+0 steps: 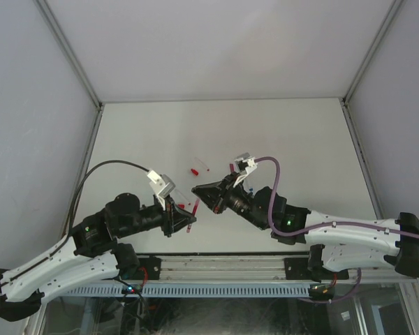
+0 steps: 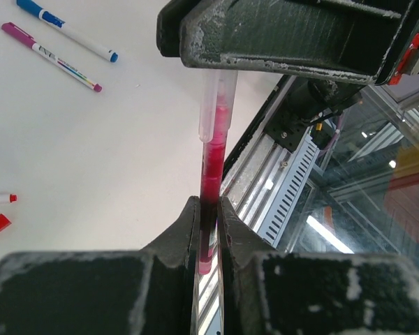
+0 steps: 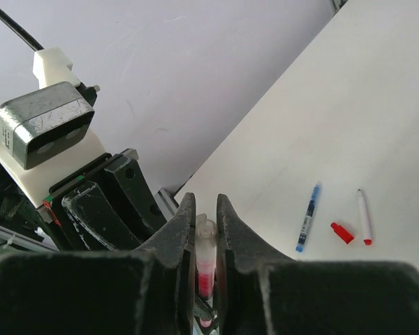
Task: Insert the pens into the pen caps
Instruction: Press the pen cap onto the pen.
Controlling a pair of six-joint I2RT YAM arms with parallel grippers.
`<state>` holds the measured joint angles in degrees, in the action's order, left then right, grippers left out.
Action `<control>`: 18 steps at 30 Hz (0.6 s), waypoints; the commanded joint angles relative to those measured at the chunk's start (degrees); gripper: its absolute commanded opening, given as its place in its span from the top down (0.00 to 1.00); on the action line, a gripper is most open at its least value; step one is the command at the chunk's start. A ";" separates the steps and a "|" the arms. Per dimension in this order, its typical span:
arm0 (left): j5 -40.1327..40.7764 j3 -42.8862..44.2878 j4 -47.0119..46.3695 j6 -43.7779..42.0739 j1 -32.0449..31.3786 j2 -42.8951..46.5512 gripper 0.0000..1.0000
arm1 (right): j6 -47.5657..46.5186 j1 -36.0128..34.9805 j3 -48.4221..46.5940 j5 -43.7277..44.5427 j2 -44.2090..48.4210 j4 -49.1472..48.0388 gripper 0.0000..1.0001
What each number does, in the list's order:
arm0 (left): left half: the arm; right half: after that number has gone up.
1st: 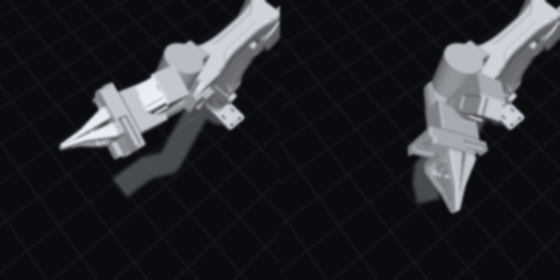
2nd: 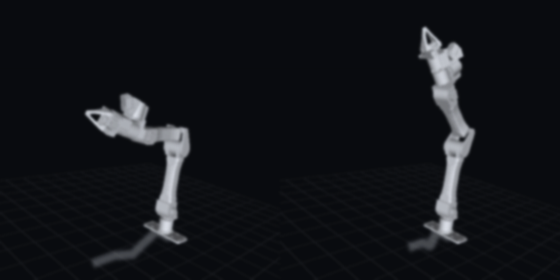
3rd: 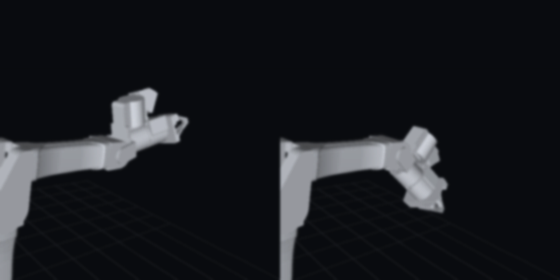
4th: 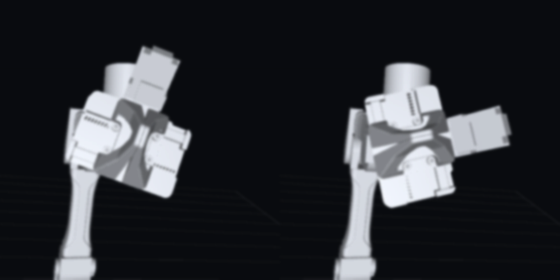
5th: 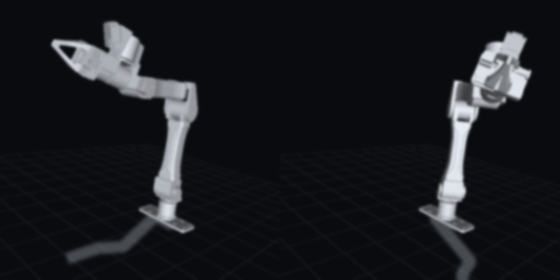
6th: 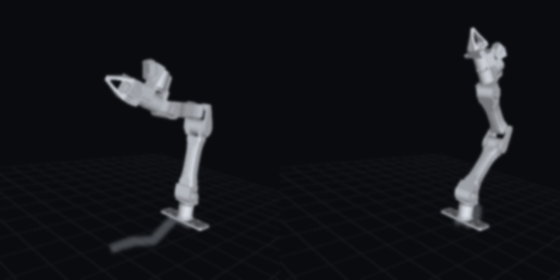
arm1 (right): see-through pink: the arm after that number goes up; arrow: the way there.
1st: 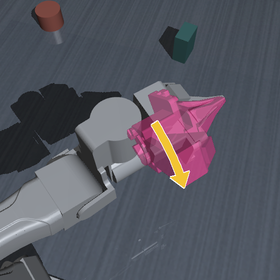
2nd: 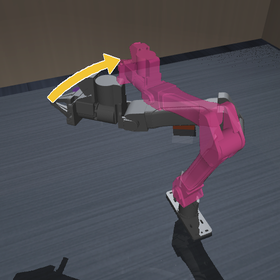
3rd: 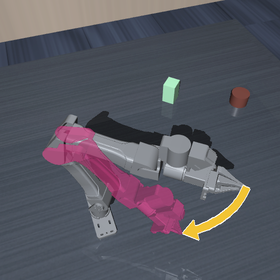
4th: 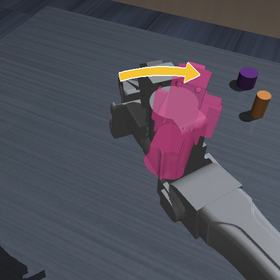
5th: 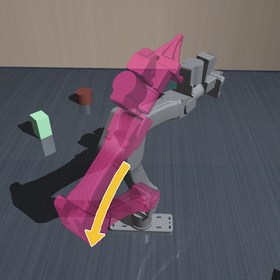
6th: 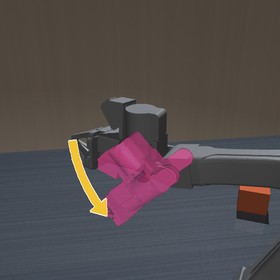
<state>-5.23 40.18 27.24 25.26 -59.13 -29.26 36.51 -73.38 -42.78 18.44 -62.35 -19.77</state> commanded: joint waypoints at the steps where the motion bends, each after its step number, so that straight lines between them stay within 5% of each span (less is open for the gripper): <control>1: 7.42 8.75 -24.61 0.01 1.13 0.85 1.00 | 1.97 -4.74 2.78 -7.86 -1.88 12.35 1.00; 10: 5.18 7.83 -23.23 -0.69 1.13 -1.08 1.00 | -4.81 -1.47 -3.51 -7.98 0.22 18.08 0.99; 18: 4.88 4.73 -21.39 -1.15 1.14 -3.38 1.00 | -9.71 2.55 -10.73 -6.15 2.21 16.35 0.82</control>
<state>-4.89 40.18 19.38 24.80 -59.07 -32.53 30.35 -71.31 -50.87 17.85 -60.84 -9.13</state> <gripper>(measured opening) 0.130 0.137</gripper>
